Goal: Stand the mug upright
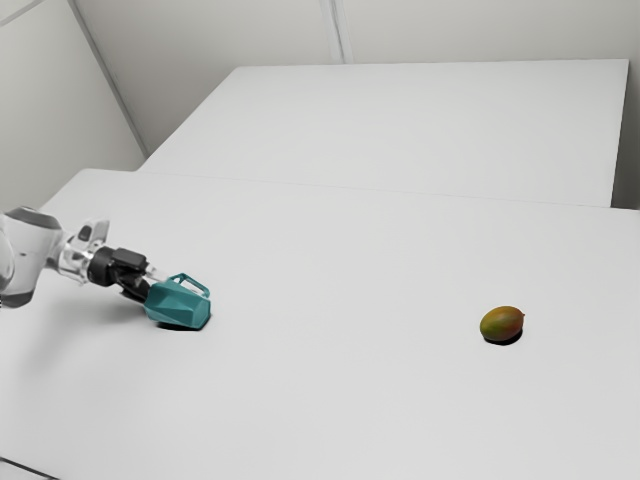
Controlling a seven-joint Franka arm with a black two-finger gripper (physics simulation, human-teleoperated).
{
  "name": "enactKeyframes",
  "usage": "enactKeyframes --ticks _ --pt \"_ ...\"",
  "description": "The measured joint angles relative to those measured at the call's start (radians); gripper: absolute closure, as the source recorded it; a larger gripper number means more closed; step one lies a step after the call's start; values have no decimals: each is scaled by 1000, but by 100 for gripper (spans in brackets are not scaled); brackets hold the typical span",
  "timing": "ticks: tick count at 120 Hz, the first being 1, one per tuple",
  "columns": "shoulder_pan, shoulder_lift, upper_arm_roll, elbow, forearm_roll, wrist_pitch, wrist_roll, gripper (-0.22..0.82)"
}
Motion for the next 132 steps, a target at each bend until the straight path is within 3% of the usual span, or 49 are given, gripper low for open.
enactKeyframes --ticks 29,47,92,104,118,132 --pt "-1 -2 -9 -16 -9 12 15 52" --pt "-4 -3 -10 -13 -11 14 21 67" --pt "-12 -50 -25 -5 -12 10 30 77" --pt "-43 -82 -24 67 5 8 23 78" --pt "-114 -105 -27 212 163 33 -14 78" --pt "-205 -155 -68 248 460 127 -102 78"
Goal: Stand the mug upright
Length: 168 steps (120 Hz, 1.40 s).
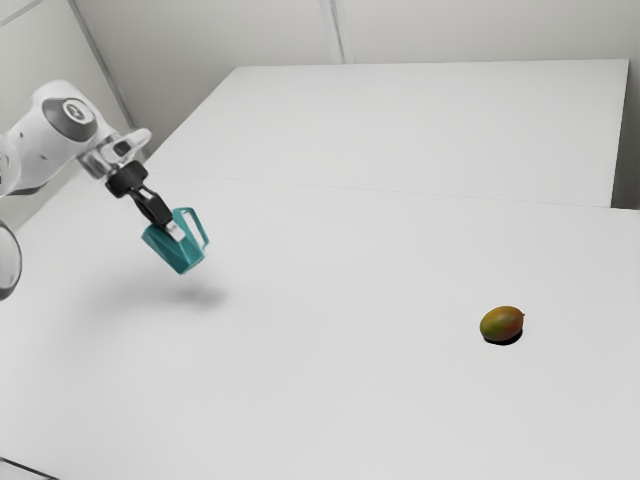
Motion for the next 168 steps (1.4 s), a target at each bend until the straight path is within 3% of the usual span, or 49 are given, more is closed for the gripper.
enactKeyframes --ticks 14,32,59,105,129,145,156,168 --pt "-32 -13 -64 -31 279 138 -151 78" --pt "-50 -7 -80 -102 480 311 -364 78" --pt "-52 -6 -82 -214 564 529 -642 78" --pt "-66 -7 -85 -281 643 708 -963 78" --pt "-67 -25 -85 -291 638 739 -1054 37" --pt "-77 -69 -84 -284 637 725 -1099 20" --pt "-92 -189 -82 -254 636 629 -1125 13" --pt "-83 -248 -137 -29 634 395 -1145 8"
